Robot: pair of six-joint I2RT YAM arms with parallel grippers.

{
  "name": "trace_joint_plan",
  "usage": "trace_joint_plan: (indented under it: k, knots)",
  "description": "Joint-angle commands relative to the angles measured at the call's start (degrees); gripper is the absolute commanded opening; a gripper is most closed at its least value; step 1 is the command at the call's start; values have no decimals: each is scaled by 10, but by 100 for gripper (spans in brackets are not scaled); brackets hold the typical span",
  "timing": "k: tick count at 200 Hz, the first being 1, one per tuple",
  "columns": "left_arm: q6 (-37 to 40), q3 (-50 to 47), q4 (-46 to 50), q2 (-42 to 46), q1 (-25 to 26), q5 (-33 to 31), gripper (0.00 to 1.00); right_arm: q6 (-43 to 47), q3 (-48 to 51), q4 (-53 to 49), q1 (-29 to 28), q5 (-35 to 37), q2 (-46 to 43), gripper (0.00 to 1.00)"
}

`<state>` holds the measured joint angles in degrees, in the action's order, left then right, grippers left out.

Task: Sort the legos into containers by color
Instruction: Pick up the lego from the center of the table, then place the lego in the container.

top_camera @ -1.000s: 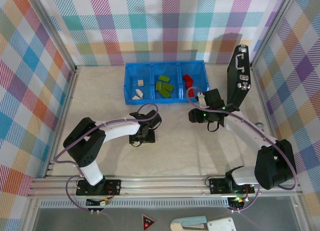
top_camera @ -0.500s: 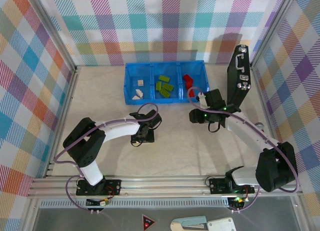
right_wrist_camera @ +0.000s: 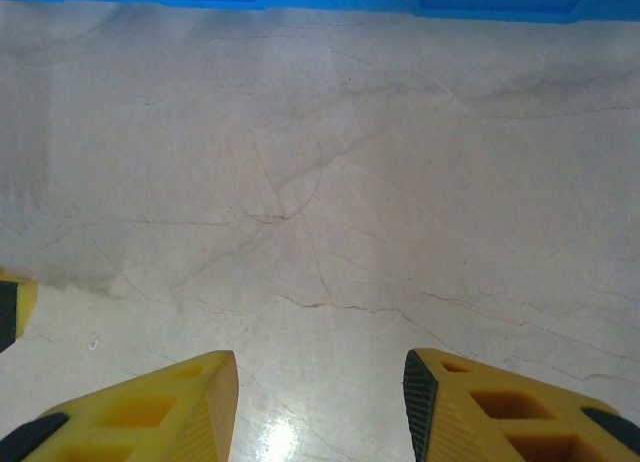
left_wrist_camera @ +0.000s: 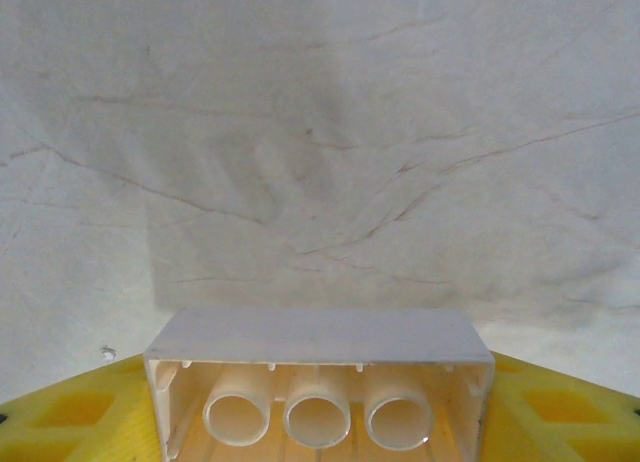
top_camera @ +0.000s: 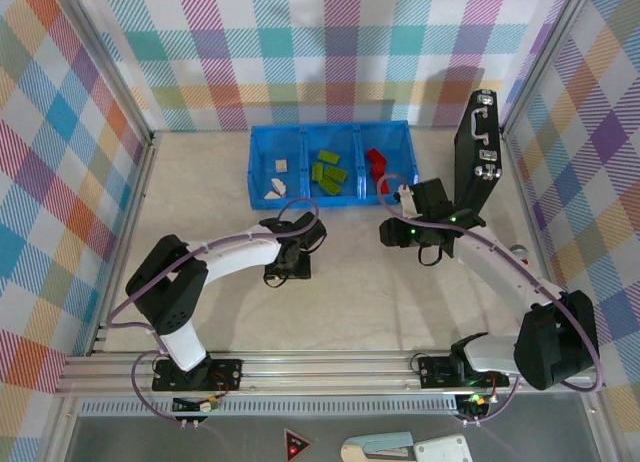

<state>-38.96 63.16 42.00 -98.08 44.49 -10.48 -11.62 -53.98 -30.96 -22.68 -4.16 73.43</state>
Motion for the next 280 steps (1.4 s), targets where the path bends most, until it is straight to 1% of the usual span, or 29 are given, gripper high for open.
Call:
trace_joint_plan:
  k: [1, 39, 69, 162, 216, 280]
  knots:
    - [21, 34, 29, -2, 3, -12, 63, -8, 14, -9, 1, -3, -19, 49]
    - [40, 70, 34, -11, -8, -4, 63, -13, 31, -19, 1, 5, -37, 49]
    - [61, 90, 35, -16, -26, 7, 63, -21, 42, -25, 1, 8, -49, 49]
    - [151, 185, 58, -47, -116, 47, 63, -54, 69, -43, 1, 28, -83, 49]
    - [199, 280, 77, -92, -181, 73, 62, -62, 74, -68, 1, 46, -107, 49]
    - [232, 440, 107, -192, -224, 76, 62, -67, 65, -99, 1, 59, -129, 49]
